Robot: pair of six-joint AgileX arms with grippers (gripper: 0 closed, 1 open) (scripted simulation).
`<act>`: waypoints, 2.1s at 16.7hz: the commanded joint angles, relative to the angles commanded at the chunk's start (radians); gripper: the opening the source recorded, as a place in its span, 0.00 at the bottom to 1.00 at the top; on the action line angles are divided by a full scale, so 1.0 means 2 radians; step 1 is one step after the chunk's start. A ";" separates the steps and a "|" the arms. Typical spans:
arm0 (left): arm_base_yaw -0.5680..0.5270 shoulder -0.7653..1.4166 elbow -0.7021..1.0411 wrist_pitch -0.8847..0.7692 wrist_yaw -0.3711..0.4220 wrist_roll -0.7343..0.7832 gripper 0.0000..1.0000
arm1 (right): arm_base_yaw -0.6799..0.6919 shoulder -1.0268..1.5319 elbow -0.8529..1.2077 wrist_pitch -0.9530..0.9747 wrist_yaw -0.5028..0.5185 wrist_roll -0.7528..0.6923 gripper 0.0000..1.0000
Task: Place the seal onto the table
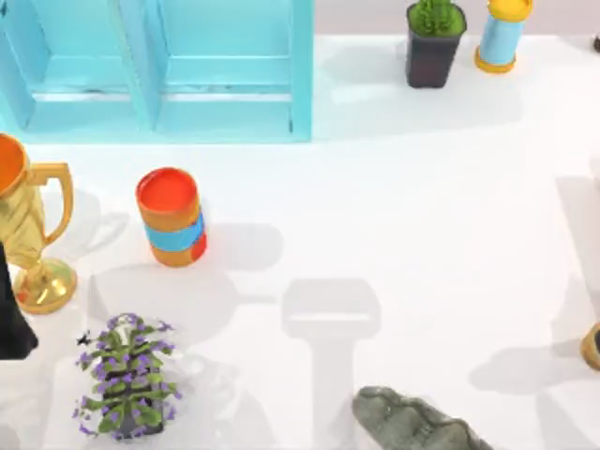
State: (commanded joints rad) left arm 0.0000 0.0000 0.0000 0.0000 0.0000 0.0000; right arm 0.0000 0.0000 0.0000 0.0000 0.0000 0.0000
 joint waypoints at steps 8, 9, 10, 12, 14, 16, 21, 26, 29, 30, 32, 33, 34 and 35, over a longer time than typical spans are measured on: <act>0.000 0.000 0.000 0.000 0.000 0.000 1.00 | -0.043 0.112 0.110 -0.098 0.001 -0.042 1.00; 0.000 0.000 0.000 0.000 0.000 0.000 1.00 | -0.055 0.150 0.143 -0.128 0.001 -0.054 1.00; 0.000 0.000 0.000 0.000 0.000 0.000 1.00 | -0.068 0.192 0.178 -0.159 0.001 -0.067 1.00; 0.000 0.000 0.000 0.000 0.000 0.000 1.00 | -0.096 0.292 0.254 -0.229 0.000 -0.094 1.00; 0.000 0.000 0.000 0.000 0.000 0.000 1.00 | -0.125 0.401 0.330 -0.303 0.000 -0.122 1.00; 0.000 0.000 0.000 0.000 0.000 0.000 1.00 | -0.153 0.507 0.403 -0.376 -0.001 -0.150 1.00; 0.000 0.000 0.000 0.000 0.000 0.000 1.00 | -0.215 0.711 0.561 -0.530 -0.001 -0.212 1.00; 0.000 0.000 0.000 0.000 0.000 0.000 1.00 | -0.252 0.826 0.663 -0.614 0.000 -0.248 1.00; 0.000 0.000 0.000 0.000 0.000 0.000 1.00 | -0.256 0.836 0.674 -0.622 0.000 -0.252 1.00; 0.000 0.000 0.000 0.000 0.000 0.000 1.00 | -0.256 0.836 0.674 -0.622 0.000 -0.252 1.00; 0.000 0.000 0.000 0.000 0.000 0.000 1.00 | -0.253 0.835 0.673 -0.621 0.000 -0.251 1.00; 0.000 0.000 0.000 0.000 0.000 0.000 1.00 | -0.253 0.835 0.671 -0.620 0.000 -0.251 1.00; 0.000 0.000 0.000 0.000 0.000 0.000 1.00 | -0.253 0.837 0.665 -0.613 0.000 -0.251 1.00; 0.000 0.000 0.000 0.000 0.000 0.000 1.00 | -0.253 0.840 0.656 -0.602 0.000 -0.250 1.00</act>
State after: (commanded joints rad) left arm 0.0000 0.0000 0.0000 0.0000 0.0000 0.0000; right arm -0.5070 1.6809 1.3113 -1.2039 -0.0001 -0.5000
